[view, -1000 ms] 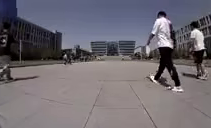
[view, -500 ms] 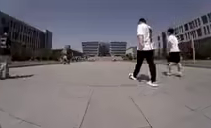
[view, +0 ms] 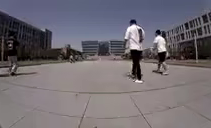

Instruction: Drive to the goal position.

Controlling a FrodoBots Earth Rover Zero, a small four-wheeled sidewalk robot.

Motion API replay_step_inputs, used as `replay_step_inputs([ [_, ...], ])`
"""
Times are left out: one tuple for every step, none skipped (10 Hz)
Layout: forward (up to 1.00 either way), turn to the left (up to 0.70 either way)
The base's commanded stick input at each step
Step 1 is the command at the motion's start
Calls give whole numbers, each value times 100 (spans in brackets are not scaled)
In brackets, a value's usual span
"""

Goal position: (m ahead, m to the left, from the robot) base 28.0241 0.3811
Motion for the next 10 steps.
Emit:
replay_step_inputs([
  [100, 0],
  [100, 0],
  [100, 0],
  [100, 0],
  [100, 0],
  [100, 3],
  [100, 7],
  [100, 14],
  [100, 35],
  [100, 19],
])
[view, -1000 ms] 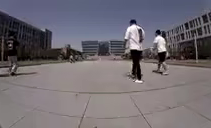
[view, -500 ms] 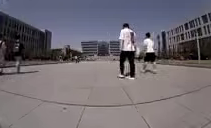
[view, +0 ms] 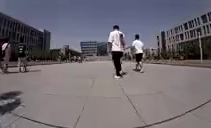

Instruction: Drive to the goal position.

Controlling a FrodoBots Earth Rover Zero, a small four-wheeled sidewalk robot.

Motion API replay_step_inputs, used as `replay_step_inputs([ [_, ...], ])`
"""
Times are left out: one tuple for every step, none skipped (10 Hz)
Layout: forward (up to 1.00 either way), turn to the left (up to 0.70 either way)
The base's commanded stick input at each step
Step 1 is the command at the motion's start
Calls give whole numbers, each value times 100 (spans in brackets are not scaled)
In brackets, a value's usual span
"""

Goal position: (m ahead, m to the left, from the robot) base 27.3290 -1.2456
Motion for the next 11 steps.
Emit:
replay_step_inputs([
  [100, 3],
  [100, 0],
  [100, 0],
  [100, 0],
  [100, 0],
  [100, 0],
  [100, 0],
  [100, 0],
  [100, 0],
  [100, 0],
  [100, 0],
])
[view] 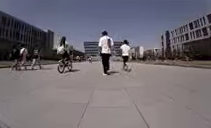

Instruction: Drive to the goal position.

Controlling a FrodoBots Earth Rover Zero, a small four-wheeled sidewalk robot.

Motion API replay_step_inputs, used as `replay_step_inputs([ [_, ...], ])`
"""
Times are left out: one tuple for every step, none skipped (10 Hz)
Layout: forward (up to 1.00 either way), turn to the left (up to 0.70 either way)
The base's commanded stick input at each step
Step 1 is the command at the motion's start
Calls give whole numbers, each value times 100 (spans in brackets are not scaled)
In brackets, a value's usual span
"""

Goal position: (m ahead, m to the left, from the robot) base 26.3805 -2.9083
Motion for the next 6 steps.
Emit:
replay_step_inputs([
  [100, 0],
  [100, 0],
  [100, 0],
  [100, 0],
  [100, 0],
  [100, 0],
])
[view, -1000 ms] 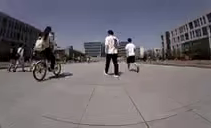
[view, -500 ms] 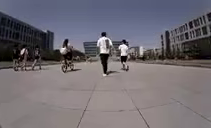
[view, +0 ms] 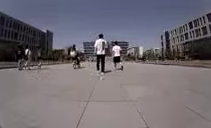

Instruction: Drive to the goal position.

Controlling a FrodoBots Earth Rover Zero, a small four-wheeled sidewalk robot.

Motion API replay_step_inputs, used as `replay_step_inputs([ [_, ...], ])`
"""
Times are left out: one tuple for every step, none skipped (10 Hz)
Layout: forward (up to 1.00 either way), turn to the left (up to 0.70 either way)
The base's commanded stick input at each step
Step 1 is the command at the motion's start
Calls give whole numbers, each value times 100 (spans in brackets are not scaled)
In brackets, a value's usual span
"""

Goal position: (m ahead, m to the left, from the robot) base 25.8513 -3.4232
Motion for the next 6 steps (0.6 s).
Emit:
replay_step_inputs([
  [100, 0],
  [100, 0],
  [100, 11],
  [100, 32],
  [100, 37],
  [100, 0],
])
